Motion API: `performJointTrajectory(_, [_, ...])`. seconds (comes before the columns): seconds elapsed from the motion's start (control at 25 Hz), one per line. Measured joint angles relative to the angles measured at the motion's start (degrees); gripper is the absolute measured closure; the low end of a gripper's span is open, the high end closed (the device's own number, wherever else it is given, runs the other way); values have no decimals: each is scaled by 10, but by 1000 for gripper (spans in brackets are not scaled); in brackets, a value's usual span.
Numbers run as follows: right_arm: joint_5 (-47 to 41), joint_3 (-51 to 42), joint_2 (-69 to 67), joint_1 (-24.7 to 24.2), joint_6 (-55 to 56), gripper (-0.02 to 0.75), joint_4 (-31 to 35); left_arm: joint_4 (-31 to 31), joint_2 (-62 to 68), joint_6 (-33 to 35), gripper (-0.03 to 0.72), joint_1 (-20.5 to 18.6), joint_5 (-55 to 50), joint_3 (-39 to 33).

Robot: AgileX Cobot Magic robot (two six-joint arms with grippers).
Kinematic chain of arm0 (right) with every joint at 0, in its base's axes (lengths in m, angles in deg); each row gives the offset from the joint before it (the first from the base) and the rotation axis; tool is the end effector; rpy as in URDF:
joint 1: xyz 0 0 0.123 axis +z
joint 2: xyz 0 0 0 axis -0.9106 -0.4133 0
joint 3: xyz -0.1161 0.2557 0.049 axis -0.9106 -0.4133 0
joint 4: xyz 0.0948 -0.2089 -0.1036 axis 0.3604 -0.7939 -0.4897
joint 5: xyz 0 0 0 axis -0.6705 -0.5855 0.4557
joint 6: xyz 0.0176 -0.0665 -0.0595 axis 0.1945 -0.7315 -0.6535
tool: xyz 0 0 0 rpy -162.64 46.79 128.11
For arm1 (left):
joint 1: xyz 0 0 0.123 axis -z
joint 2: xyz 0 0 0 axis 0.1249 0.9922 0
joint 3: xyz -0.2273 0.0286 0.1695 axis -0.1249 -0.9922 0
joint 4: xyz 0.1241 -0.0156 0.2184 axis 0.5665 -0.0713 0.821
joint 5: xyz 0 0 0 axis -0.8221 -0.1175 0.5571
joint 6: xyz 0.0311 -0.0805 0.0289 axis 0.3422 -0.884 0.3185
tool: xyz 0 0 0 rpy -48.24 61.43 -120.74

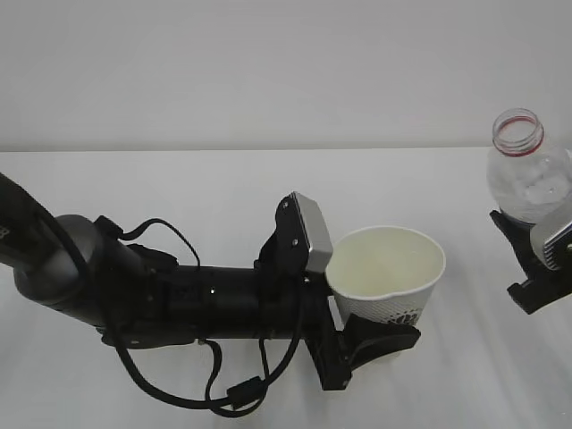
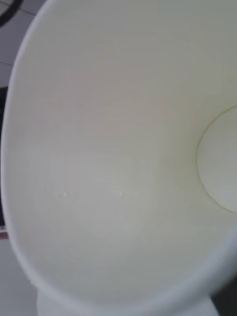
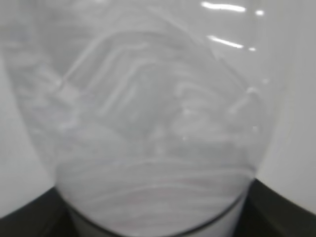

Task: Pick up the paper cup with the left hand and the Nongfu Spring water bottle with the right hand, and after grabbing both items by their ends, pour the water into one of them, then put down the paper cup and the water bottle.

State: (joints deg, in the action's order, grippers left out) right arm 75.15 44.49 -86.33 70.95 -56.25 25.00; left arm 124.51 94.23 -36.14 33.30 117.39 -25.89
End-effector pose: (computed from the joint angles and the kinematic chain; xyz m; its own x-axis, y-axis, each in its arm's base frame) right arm 0.2200 0.0297 0.1603 -0.0192 -0.6174 -0.7864 -0.2569 0.7632 -0.5929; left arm 0.2521 -0.2900 0.1005 -0.1001 0.2119 -0.9722 0.9818 0.1794 -0.0620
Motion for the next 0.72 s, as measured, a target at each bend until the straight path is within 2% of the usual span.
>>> performJointTrajectory(0.32, [0, 0, 0, 0, -48, 244, 0, 1, 0, -6, 151, 23, 16, 0])
performJointTrajectory(0.72, [0, 0, 0, 0, -56, 244, -1, -1, 0, -7, 151, 26, 16, 0])
